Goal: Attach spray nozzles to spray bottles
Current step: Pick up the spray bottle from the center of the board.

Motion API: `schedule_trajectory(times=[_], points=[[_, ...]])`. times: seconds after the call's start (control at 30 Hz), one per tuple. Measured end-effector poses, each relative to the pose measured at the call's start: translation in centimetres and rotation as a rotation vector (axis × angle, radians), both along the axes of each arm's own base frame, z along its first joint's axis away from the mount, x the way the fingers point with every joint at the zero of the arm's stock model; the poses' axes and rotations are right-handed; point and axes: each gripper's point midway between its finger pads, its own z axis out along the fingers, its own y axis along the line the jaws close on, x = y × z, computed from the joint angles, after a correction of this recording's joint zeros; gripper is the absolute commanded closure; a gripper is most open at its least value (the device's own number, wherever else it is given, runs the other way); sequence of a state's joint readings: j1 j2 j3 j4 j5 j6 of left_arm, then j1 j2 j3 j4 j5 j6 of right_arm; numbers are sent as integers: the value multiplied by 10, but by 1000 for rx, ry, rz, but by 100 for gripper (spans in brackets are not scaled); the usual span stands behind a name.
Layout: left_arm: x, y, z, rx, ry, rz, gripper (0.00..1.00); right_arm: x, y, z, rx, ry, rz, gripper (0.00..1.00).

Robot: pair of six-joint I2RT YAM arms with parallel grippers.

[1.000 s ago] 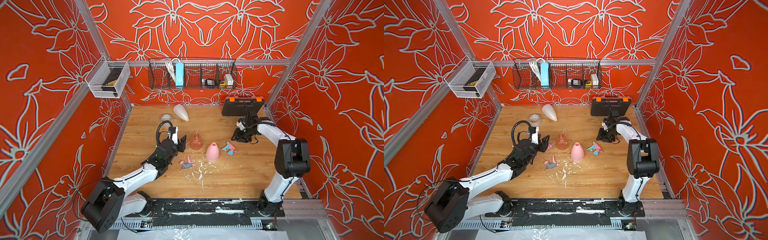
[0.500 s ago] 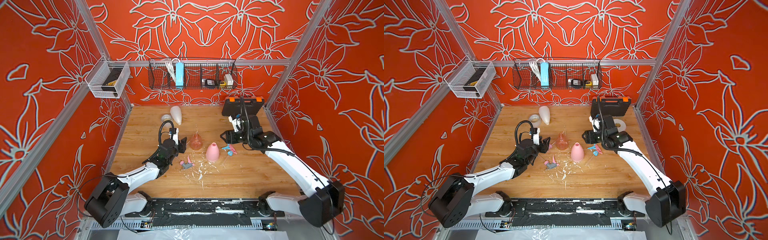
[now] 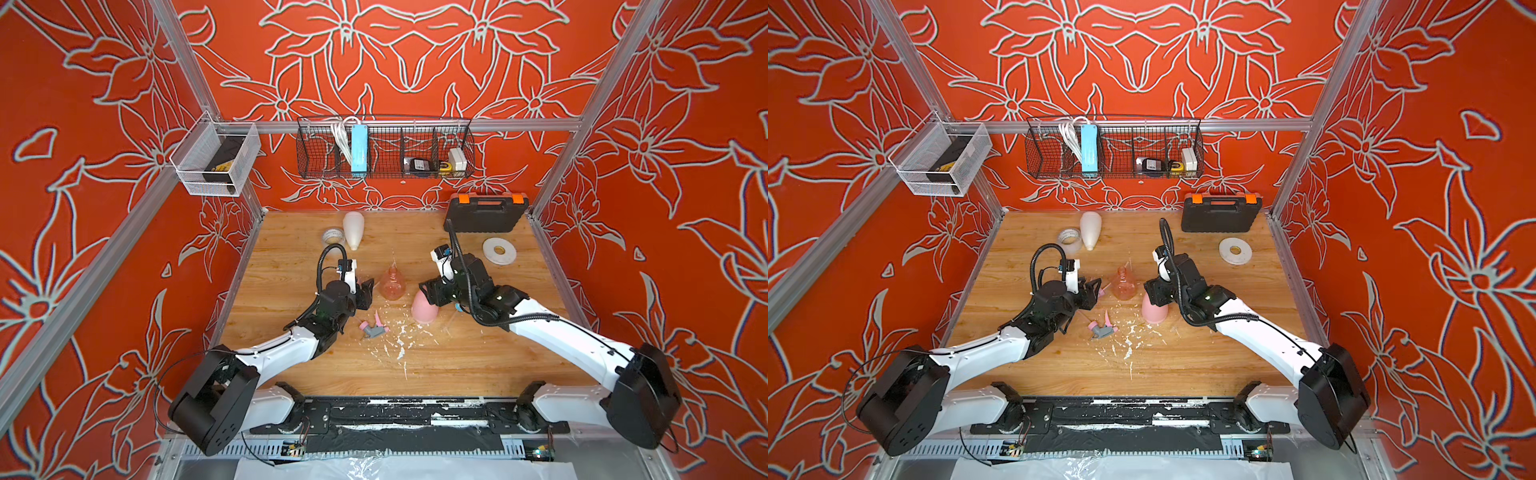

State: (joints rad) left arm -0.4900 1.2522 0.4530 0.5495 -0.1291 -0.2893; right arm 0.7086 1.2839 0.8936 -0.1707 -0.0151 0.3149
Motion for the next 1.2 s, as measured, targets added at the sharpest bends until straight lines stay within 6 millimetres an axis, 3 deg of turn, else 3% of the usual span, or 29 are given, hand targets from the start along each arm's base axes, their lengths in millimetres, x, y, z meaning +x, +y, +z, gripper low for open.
schedule_trajectory(times=[0.2,0.5,0.67,0.93,1.2], points=[[-2,-3,0,-11,2,-19,45,6,11,-7,-16,-39,1,51],[-3,-6,-1,-16,3,-35,45,6,13,-27,-41,-62,-20,52],[-3,-6,-1,-16,3,-36,45,7,11,-34,-50,-71,-34,58],[-4,-9,-1,-22,4,-53,46,14,13,-26,-22,-128,-60,82],[-7,-20,8,-53,-22,-116,46,10,11,-24,-29,-130,-59,98]])
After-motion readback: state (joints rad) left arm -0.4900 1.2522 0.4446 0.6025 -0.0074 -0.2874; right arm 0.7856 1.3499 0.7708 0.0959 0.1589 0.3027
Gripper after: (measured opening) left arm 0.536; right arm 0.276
